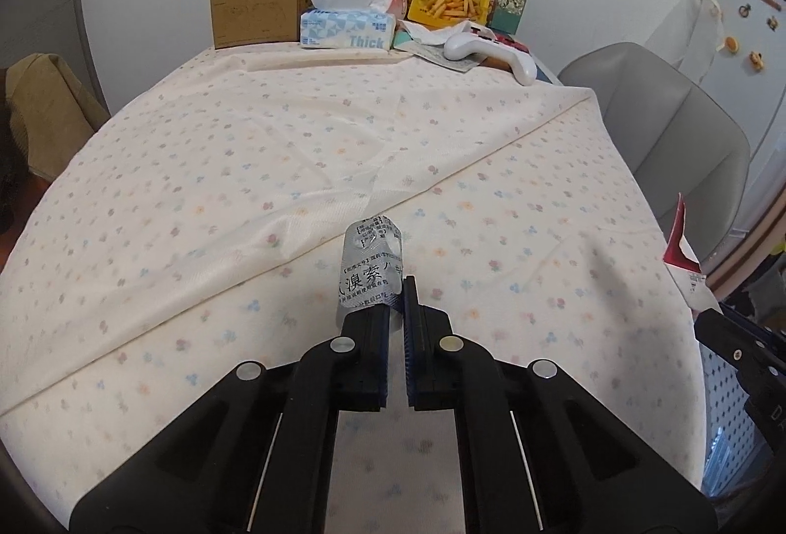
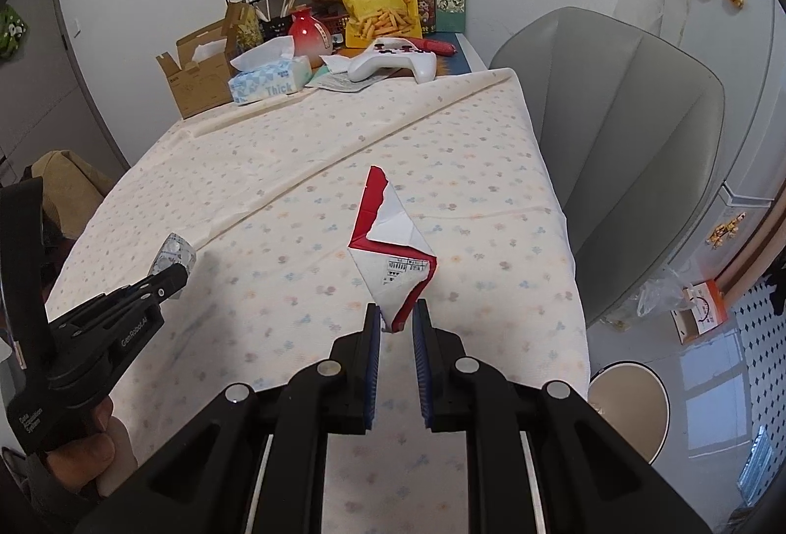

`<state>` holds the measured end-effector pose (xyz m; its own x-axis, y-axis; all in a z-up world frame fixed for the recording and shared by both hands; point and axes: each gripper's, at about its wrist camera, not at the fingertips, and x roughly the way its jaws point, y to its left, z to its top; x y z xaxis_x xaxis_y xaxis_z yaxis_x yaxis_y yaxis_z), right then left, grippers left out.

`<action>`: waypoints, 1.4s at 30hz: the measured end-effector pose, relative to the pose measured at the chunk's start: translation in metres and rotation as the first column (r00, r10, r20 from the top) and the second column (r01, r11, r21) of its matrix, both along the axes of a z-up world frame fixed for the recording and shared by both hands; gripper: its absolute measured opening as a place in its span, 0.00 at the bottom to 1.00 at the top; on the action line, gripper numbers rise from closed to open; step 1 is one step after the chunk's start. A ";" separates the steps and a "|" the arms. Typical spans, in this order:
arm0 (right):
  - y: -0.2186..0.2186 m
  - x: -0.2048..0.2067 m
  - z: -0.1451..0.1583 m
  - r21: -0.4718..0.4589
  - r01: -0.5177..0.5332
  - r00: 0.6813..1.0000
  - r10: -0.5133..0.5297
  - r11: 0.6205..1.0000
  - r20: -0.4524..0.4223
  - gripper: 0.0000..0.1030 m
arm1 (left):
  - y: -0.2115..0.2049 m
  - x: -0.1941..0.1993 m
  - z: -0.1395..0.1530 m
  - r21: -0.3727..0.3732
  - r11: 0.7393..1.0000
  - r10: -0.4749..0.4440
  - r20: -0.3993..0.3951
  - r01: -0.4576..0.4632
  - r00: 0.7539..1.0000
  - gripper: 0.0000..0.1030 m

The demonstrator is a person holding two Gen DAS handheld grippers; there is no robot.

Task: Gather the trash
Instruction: 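Carry the paper scrap and blister pack over the floor bin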

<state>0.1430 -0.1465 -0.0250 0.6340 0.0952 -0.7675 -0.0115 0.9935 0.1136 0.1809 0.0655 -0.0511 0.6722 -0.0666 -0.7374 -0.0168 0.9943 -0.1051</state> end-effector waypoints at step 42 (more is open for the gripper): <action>-0.194 -0.090 0.020 0.051 0.291 0.953 -0.294 0.955 0.068 0.14 | -0.236 -0.044 0.036 0.092 0.944 -0.324 0.080 0.316 0.943 0.06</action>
<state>0.0530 -0.3405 -0.0047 0.6937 -0.0731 -0.7165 0.2686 0.9493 0.1632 0.1370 -0.1710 -0.0151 0.6899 -0.2353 -0.6846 0.3098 0.9507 -0.0146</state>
